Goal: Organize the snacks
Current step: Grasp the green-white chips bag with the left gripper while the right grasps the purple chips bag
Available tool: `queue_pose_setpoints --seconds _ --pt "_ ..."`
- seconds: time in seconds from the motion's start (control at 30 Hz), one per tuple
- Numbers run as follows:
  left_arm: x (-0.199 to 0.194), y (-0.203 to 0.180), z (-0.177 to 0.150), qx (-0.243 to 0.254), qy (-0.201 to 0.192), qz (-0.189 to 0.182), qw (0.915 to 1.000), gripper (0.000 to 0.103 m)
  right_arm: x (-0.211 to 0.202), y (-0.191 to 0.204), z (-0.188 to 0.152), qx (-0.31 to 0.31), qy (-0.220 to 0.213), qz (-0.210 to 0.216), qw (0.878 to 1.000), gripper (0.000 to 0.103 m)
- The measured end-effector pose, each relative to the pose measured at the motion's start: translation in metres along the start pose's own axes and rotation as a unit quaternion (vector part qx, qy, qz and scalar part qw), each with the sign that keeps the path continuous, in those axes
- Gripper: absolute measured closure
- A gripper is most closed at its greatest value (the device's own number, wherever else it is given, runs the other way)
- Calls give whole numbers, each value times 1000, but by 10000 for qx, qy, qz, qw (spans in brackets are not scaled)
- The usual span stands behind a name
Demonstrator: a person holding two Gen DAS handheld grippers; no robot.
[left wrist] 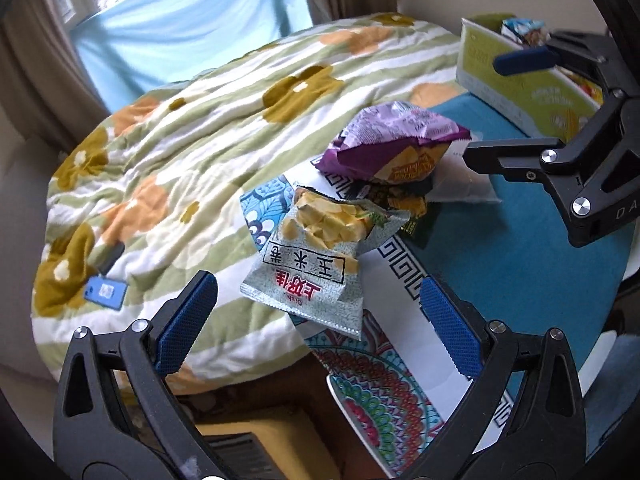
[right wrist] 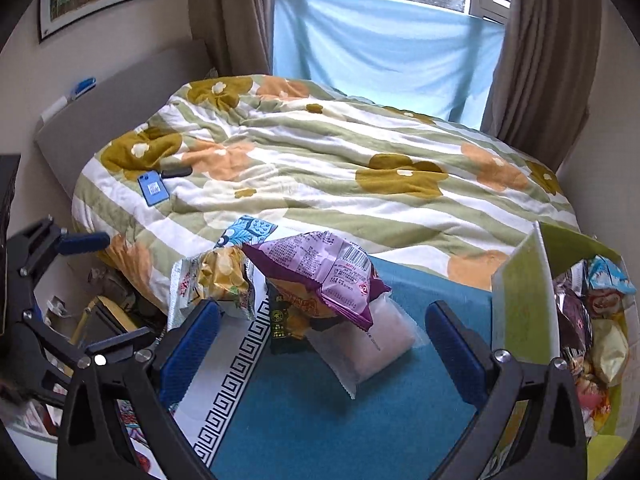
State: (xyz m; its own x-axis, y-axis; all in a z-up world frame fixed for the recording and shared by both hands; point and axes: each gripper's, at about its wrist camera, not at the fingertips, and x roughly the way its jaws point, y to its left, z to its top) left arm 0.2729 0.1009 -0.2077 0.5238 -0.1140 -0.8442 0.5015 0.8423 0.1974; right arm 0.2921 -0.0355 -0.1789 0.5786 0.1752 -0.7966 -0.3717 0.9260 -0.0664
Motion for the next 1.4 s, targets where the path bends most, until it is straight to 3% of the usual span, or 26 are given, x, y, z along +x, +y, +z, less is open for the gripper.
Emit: queue_pose_setpoints --seconds 0.17,0.33,0.57,0.77,0.83,0.87,1.0,1.17,1.4 --pt "33 0 8 210 125 -104 9996 2 37 6 0 -892 186 -172 9957 1" --pt "62 5 18 -90 408 -190 9989 2 63 1 5 -1165 345 -21 9926 1" --pt "95 -5 26 132 656 -77 9977 2 99 8 9 -1847 492 -119 9815 1" --pt "115 1 27 -80 891 -271 9956 3 130 13 13 -2220 707 47 9725 1" --pt "119 2 26 -117 921 -283 9953 14 136 12 13 -2220 771 135 9719 1" --pt "119 3 25 -91 939 -259 9952 25 139 11 14 -2182 811 214 9723 1" --pt "119 1 24 -21 893 -255 9957 31 143 5 14 -1970 849 396 9759 1" --pt "116 3 25 -198 901 -238 9954 38 142 0 15 -1852 830 524 9778 10" --pt "112 12 23 -578 842 -161 9946 40 138 -6 17 -1717 689 531 9813 35"
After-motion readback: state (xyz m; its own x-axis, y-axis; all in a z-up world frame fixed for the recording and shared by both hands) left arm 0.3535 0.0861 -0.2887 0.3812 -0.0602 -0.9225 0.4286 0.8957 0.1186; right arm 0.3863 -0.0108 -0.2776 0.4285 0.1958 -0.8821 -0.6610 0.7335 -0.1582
